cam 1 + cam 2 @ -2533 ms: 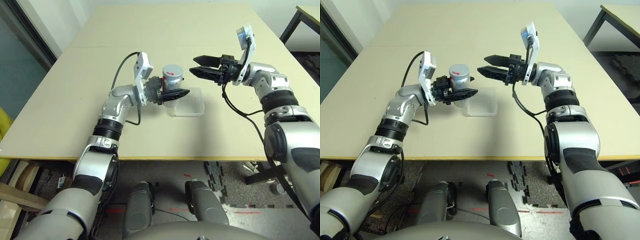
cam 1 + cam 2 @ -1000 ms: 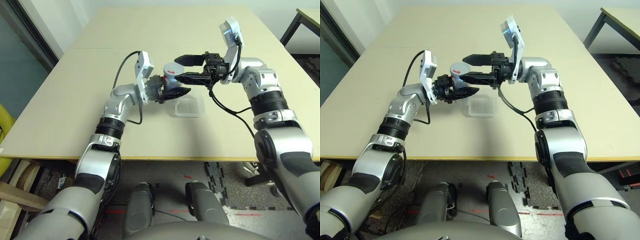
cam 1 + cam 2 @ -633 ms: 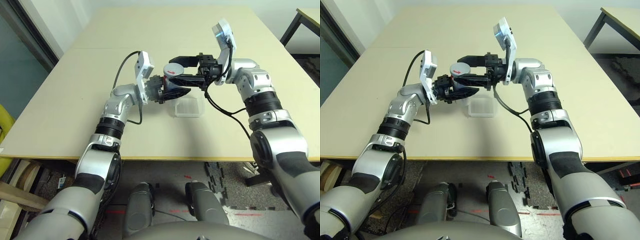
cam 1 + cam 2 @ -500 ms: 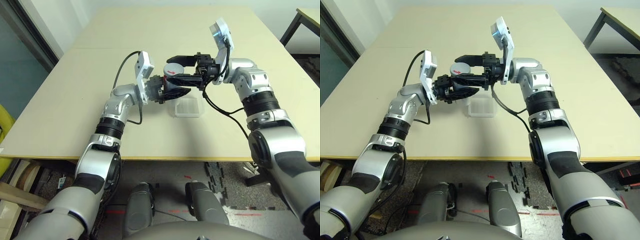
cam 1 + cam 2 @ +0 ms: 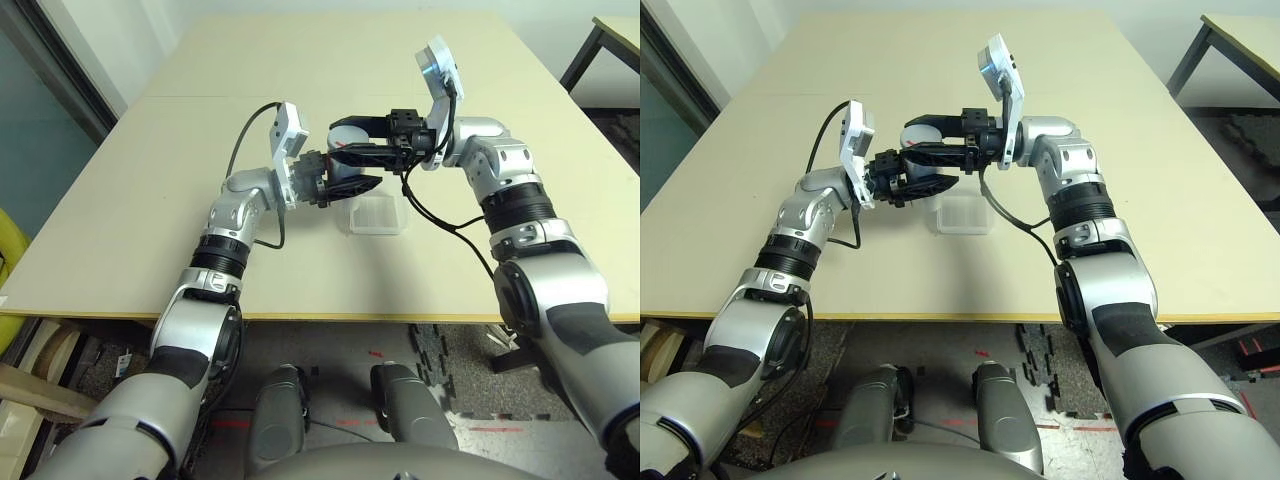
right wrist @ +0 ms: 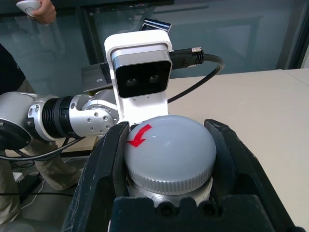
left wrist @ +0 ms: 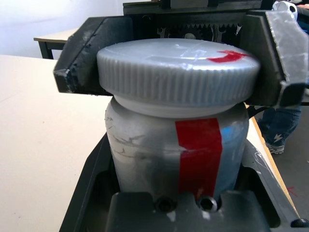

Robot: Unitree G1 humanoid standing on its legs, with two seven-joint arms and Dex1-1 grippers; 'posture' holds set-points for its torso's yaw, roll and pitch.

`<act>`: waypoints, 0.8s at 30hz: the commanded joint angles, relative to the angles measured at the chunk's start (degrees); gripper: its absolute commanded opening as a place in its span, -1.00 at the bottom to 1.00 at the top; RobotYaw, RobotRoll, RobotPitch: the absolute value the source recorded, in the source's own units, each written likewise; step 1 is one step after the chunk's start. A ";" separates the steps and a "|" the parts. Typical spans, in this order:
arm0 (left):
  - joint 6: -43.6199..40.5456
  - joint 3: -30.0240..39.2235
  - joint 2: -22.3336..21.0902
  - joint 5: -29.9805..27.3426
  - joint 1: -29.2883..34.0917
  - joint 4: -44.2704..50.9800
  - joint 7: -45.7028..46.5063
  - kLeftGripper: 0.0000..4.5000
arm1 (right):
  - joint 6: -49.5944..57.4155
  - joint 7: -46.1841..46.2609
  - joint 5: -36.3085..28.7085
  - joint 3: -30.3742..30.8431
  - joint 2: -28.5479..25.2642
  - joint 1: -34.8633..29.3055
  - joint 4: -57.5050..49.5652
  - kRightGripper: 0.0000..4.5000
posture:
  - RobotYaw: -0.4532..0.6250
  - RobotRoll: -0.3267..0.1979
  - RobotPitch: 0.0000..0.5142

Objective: Pour the medicine from the bottle into the box.

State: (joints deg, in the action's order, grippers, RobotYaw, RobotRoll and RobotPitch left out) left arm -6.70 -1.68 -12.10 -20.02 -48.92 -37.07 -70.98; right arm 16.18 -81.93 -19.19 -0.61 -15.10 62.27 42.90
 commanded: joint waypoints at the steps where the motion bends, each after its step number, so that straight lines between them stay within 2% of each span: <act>1: 0.08 -0.61 0.16 0.71 -0.27 -0.23 -0.21 0.23 | 4.23 0.95 -3.80 -2.69 0.11 0.56 -1.24 0.15 | -0.56 0.25 -0.68; 6: 0.03 0.06 0.06 0.55 -0.05 -0.36 0.56 0.23 | 12.65 7.77 -10.85 -9.92 -0.02 1.77 -1.52 0.15 | -0.56 0.25 -0.68; 11: -0.25 0.93 -0.31 0.16 0.54 0.17 1.55 0.23 | 13.96 16.28 -13.63 -15.40 -0.82 2.11 -1.37 0.15 | -0.55 0.25 -0.66; 15: -0.36 1.48 -1.03 -0.09 1.10 0.69 2.10 0.23 | 7.18 23.58 -8.13 -14.17 -3.25 0.51 1.39 0.15 | -0.55 0.25 -0.66; 24: 0.24 2.80 -1.65 -0.17 1.01 -0.27 2.79 0.23 | -0.21 35.28 -0.75 -13.08 -6.29 -5.00 6.08 0.15 | -0.56 0.25 -0.70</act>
State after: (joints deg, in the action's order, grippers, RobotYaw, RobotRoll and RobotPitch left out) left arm -6.78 1.03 -13.58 -20.20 -48.39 -36.98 -68.33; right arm 17.64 -48.93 -21.30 -14.02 -20.40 57.80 47.70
